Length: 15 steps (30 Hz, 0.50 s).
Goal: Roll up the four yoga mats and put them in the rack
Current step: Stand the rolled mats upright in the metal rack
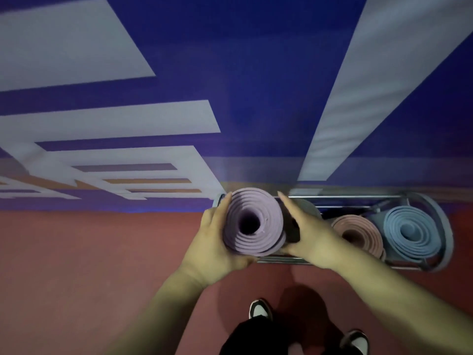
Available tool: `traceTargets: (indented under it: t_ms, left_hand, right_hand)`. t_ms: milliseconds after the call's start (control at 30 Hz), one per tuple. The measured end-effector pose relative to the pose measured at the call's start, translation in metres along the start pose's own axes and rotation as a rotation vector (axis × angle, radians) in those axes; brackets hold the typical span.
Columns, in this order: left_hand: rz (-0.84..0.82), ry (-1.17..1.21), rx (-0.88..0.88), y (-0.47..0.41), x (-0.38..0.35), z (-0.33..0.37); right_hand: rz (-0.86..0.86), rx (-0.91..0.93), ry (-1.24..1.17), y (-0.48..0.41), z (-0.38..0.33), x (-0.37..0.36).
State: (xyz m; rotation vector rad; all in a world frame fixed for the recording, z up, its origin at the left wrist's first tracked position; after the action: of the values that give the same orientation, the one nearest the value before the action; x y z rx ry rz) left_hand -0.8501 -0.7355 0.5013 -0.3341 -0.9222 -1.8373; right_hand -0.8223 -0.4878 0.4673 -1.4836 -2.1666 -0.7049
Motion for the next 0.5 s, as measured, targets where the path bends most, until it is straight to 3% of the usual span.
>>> traceTargets:
  t_ms: [67, 133, 233, 367, 500]
  left_hand:
    - [-0.023, -0.092, 0.074, -0.010, -0.012, -0.020]
    - [-0.051, -0.144, 0.153, -0.019, -0.025, -0.034]
    - [-0.042, -0.298, 0.237, -0.034, -0.045, -0.048]
    - [0.063, -0.619, 0.250, -0.047, -0.066, -0.050]
    - [0.044, -0.679, 0.272, -0.060, -0.076, -0.039]
  right_hand:
    - [0.069, 0.004, 0.241, -0.001, 0.016, -0.004]
    - [-0.016, -0.087, 0.360, -0.003, 0.032, -0.012]
    - [-0.156, -0.223, 0.411, -0.001, 0.057, -0.030]
    - [-0.126, -0.223, 0.557, 0.002, 0.073, -0.036]
    - [-0.159, -0.258, 0.573, -0.006, 0.079, -0.027]
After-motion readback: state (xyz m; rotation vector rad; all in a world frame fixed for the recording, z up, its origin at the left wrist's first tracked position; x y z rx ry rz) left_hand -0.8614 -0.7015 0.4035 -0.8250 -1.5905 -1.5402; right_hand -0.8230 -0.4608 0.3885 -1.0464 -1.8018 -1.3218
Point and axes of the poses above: each hand's wrist, its own y-axis away from the middle knuckle, its own x-axis out of the back of the hand, z = x × y, the point moved 1 cm from there along -y, towards the middle knuckle, and after that the axes turned 15 degrees about x, right-handed, at the moved point
